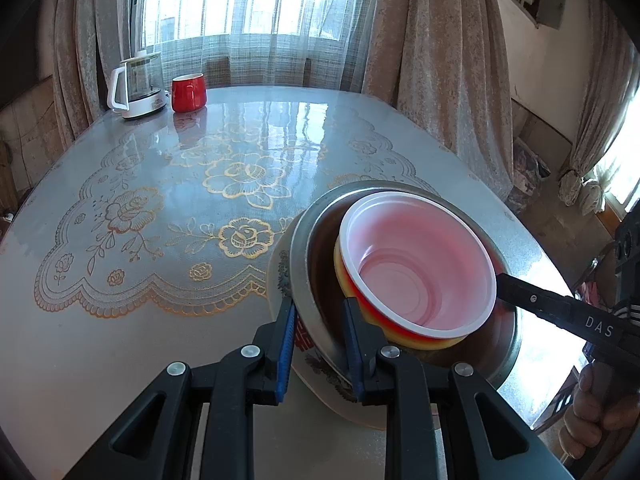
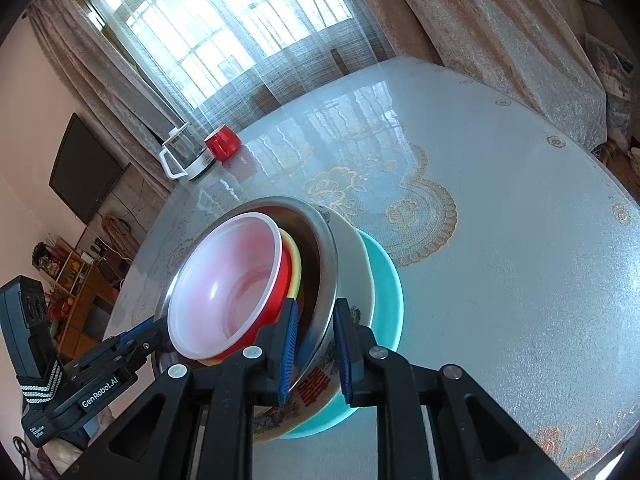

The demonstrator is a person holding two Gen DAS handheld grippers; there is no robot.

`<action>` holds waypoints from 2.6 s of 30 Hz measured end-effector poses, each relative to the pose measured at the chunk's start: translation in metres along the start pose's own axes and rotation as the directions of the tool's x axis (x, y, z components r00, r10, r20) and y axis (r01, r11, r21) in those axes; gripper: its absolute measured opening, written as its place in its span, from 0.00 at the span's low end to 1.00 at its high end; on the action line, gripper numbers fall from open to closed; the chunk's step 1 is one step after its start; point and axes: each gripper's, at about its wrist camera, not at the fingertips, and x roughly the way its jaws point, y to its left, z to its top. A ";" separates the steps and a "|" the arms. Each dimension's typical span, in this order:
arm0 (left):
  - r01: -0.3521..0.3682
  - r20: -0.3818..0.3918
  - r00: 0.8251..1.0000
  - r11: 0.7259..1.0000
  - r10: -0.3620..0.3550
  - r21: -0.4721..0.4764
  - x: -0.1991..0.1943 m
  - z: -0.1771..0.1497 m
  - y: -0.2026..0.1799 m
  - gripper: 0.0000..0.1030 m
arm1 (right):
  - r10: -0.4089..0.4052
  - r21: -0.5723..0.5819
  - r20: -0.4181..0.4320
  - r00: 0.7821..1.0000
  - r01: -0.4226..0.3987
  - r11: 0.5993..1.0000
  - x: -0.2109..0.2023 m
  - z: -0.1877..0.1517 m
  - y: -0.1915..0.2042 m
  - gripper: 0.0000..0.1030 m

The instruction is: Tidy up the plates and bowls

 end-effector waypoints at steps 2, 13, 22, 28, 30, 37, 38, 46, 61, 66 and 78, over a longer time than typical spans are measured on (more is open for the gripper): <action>-0.001 0.000 1.000 1.000 0.001 -0.003 0.000 0.000 0.000 0.23 | 0.001 0.002 0.000 1.000 -0.001 1.000 0.000 -0.002 0.000 0.17; -0.035 0.021 0.999 0.999 0.035 0.000 -0.002 -0.003 -0.003 0.24 | -0.026 -0.030 0.021 0.999 0.027 0.999 0.000 -0.005 0.006 0.16; -0.045 0.035 0.998 0.999 0.046 -0.025 -0.008 -0.005 0.001 0.28 | -0.034 -0.016 0.018 0.999 0.034 0.999 -0.001 -0.006 0.007 0.18; -0.061 0.061 0.996 0.997 0.064 -0.046 -0.019 -0.009 0.004 0.32 | -0.056 -0.008 0.054 0.997 0.057 0.998 -0.010 -0.007 0.006 0.25; -0.078 0.082 0.993 0.996 0.082 -0.048 -0.025 -0.010 0.004 0.35 | -0.065 -0.015 0.074 0.995 0.066 0.998 -0.015 -0.009 0.009 0.27; -0.132 0.157 0.978 0.990 0.139 -0.058 -0.052 -0.018 0.006 0.44 | -0.135 -0.063 0.151 0.979 0.146 0.987 -0.028 -0.014 0.026 0.33; -0.136 0.163 0.976 0.989 0.144 -0.059 -0.056 -0.020 0.006 0.45 | -0.142 -0.071 0.156 0.978 0.155 0.985 -0.029 -0.016 0.029 0.34; -0.178 0.222 0.958 0.983 0.183 -0.045 -0.080 -0.037 -0.001 0.52 | -0.202 -0.133 0.222 0.954 0.235 0.963 -0.039 -0.037 0.054 0.39; -0.233 0.245 0.940 0.971 0.239 -0.052 -0.082 -0.039 -0.005 0.60 | -0.241 -0.158 0.287 0.927 0.294 0.943 -0.039 -0.042 0.063 0.40; -0.234 0.246 0.940 0.971 0.239 -0.050 -0.082 -0.040 -0.006 0.65 | -0.251 -0.157 0.289 0.924 0.304 0.940 -0.037 -0.041 0.062 0.41; -0.240 0.235 0.942 0.970 0.241 -0.034 -0.073 -0.041 -0.008 0.66 | -0.260 -0.171 0.281 0.924 0.314 0.934 -0.029 -0.042 0.061 0.42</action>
